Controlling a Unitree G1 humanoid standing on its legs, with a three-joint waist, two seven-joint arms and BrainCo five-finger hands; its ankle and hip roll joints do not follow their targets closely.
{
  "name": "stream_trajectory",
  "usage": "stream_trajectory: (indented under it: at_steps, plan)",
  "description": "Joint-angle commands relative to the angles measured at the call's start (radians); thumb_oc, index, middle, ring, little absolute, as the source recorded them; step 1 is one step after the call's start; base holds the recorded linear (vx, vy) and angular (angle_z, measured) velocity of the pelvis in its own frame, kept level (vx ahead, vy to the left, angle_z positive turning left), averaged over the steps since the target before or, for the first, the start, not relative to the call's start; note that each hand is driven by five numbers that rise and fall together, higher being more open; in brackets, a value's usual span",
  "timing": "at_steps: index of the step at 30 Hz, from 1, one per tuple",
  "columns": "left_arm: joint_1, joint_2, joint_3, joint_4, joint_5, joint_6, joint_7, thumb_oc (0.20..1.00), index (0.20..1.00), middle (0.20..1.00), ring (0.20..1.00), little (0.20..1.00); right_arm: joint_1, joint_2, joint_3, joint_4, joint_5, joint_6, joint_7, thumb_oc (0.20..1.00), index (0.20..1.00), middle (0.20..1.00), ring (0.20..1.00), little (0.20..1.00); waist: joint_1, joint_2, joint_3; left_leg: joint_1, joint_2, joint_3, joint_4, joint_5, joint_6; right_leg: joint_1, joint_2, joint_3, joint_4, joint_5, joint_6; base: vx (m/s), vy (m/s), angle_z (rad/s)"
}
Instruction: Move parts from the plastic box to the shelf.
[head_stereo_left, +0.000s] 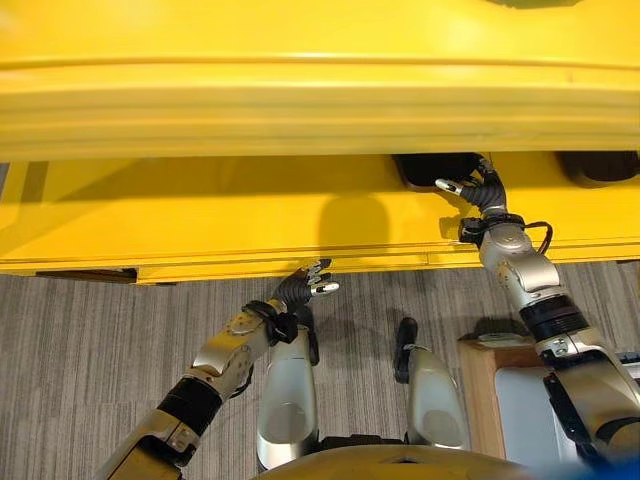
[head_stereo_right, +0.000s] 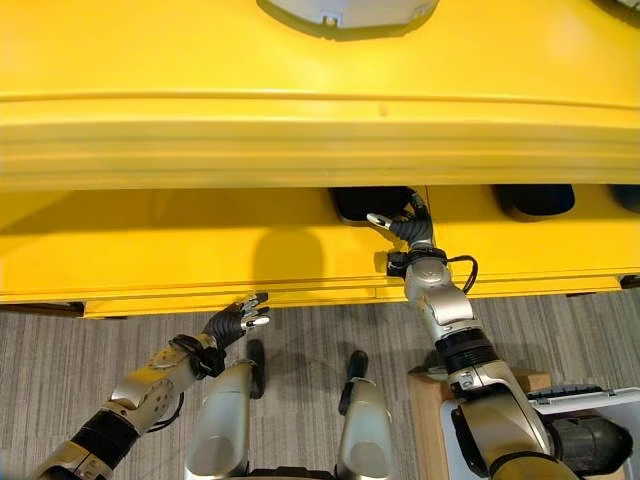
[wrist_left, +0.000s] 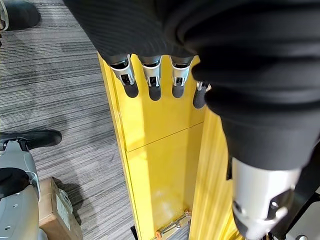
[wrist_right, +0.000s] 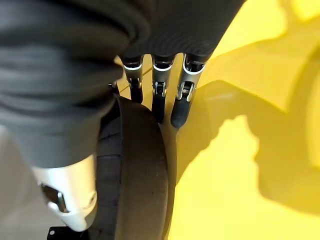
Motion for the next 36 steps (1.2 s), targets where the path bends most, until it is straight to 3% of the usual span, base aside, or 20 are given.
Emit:
stream_trajectory:
  at_steps: [1,7,26,28,31,32,36]
  plan:
    - [-0.022,-0.03,0.025,-0.143,0.008,-0.04,0.001,1.0,1.0,1.0,1.0,1.0,0.098,0.143,0.16,0.074,0.034,0.147,0.109,1.0,1.0,1.0,1.0,1.0,0.056,0.024,0.049,0.023,-0.045,-0.008,-0.048,-0.018,0.021,0.057,0.018,0.002,0.066,-0.07,0.003,0.0,0.0,0.0]
    - [-0.018,-0.026,0.026,-0.141,0.011,-0.039,-0.003,1.0,1.0,1.0,1.0,1.0,0.11,0.141,0.17,0.064,0.042,0.171,0.167,1.0,1.0,1.0,1.0,1.0,0.058,0.019,0.048,0.025,-0.044,-0.007,-0.048,-0.018,0.02,0.065,0.018,-0.001,0.057,-0.066,0.005,0.0,0.0,0.0]
    - [-0.009,-0.022,0.026,-0.162,0.017,-0.033,0.013,1.0,1.0,1.0,1.0,1.0,0.146,0.148,0.191,0.007,0.028,0.185,0.147,1.0,1.0,1.0,1.0,1.0,0.056,0.01,0.047,0.024,-0.045,-0.006,-0.053,-0.017,0.023,0.068,0.021,0.001,0.048,-0.063,0.007,0.0,0.0,0.0]
    - [-0.012,-0.026,0.024,-0.157,0.018,-0.038,0.013,1.0,1.0,1.0,1.0,1.0,0.148,0.148,0.184,0.017,0.038,0.15,0.07,1.0,1.0,1.0,1.0,1.0,0.055,0.011,0.047,0.022,-0.045,-0.005,-0.049,-0.019,0.024,0.067,0.021,0.003,0.049,-0.063,0.005,0.0,0.0,0.0]
    - [-0.016,-0.029,0.02,-0.149,0.02,-0.041,0.011,1.0,1.0,1.0,1.0,1.0,0.137,0.149,0.165,0.042,0.032,0.095,0.037,1.0,1.0,1.0,1.0,1.0,0.055,0.013,0.046,0.02,-0.045,-0.007,-0.048,-0.021,0.024,0.068,0.022,0.003,0.046,-0.064,0.005,0.0,0.0,0.0]
    - [-0.014,-0.028,0.024,-0.152,0.019,-0.041,0.01,1.0,1.0,1.0,1.0,1.0,0.138,0.145,0.149,0.031,0.02,0.128,0.069,1.0,1.0,1.0,1.0,1.0,0.053,0.015,0.045,0.017,-0.047,-0.008,-0.049,-0.02,0.024,0.065,0.023,0.005,0.047,-0.065,0.005,0.0,0.0,0.0]
    - [-0.01,-0.032,0.024,-0.163,0.014,-0.037,0.017,1.0,1.0,1.0,1.0,1.0,0.158,0.142,0.168,-0.004,-0.002,0.15,0.108,1.0,1.0,1.0,1.0,1.0,0.046,0.018,0.047,0.023,-0.047,-0.003,-0.053,-0.018,0.023,0.062,0.019,0.006,0.05,-0.066,0.004,-0.01,0.028,0.0]
